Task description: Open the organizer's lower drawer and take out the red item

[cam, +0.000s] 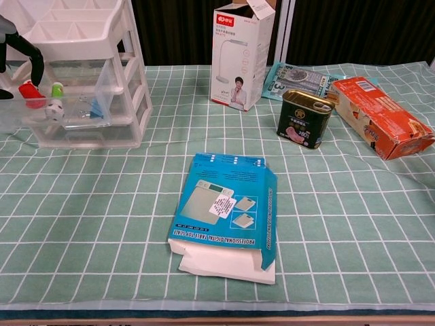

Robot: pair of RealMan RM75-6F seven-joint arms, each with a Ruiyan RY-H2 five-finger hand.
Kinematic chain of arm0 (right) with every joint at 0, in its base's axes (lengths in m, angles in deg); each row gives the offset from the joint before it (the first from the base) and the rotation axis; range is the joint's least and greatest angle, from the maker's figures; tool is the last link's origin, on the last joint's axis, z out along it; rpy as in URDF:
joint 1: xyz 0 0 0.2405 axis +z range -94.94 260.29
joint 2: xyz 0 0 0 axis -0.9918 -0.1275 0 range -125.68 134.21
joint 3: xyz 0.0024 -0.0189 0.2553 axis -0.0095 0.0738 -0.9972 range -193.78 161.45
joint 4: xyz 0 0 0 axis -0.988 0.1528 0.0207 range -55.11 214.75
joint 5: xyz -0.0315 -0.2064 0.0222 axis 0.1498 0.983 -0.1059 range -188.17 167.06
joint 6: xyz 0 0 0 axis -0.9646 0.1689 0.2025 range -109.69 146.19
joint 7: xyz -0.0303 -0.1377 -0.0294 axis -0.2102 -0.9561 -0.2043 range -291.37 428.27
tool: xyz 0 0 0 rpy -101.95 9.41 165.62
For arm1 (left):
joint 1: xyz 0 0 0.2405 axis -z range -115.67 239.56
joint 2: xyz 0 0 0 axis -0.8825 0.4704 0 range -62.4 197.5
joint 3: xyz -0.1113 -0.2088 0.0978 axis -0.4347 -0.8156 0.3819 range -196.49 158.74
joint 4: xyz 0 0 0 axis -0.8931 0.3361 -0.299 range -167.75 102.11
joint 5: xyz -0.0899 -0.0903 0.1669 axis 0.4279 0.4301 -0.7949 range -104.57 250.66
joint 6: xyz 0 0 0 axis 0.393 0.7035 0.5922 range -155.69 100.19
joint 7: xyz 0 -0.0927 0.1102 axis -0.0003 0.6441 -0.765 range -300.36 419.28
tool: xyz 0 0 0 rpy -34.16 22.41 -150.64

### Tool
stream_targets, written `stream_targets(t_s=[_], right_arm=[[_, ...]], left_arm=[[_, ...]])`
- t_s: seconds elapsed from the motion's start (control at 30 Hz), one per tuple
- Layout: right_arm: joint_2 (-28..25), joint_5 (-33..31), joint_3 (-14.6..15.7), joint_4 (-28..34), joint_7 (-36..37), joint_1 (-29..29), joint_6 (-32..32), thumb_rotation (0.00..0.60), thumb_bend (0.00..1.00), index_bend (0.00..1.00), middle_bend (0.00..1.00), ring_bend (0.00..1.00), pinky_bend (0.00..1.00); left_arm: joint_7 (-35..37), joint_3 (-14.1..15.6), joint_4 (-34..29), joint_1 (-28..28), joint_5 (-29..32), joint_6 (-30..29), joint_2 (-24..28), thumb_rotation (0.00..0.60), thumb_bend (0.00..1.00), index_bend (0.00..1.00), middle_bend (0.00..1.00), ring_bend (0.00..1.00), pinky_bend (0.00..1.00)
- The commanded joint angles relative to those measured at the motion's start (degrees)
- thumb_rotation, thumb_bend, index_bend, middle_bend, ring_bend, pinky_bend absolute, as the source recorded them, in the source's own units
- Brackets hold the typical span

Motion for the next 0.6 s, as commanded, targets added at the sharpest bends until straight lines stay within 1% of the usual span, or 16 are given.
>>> stream_targets(t_s=[0.03,0.23,0.6], right_arm=[[0.0,0.0,0.0,0.1,0.1,0.0,0.0,0.6,0.08,0.0,0.0,0.0,0.22],[-0.1,-0.1,0.0,0.1,0.2,0.0,0.0,0.6,0.08,0.0,0.0,0.0,0.22],[-0.1,-0.2,-0.1,0.2,0.5,0.0,0.0,0.6,0.08,0.0,0.0,0.0,0.22]], left_arm=[[-1.6,-0.1,0.4,-0.5,1.3,-1.5,-1.1,0.6,0.3,0.41,1.0,1.0,1.0],[-4.0,-0.1,0.3,-0.7,3.2,-2.8,-2.2,0.6,0.3,0.42,1.0,1.0,1.0],[-6.5,0.4,0.6,-0.4,6.6,-2.6,-3.0,0.6,0.3,0.43,1.0,1.0,1.0]])
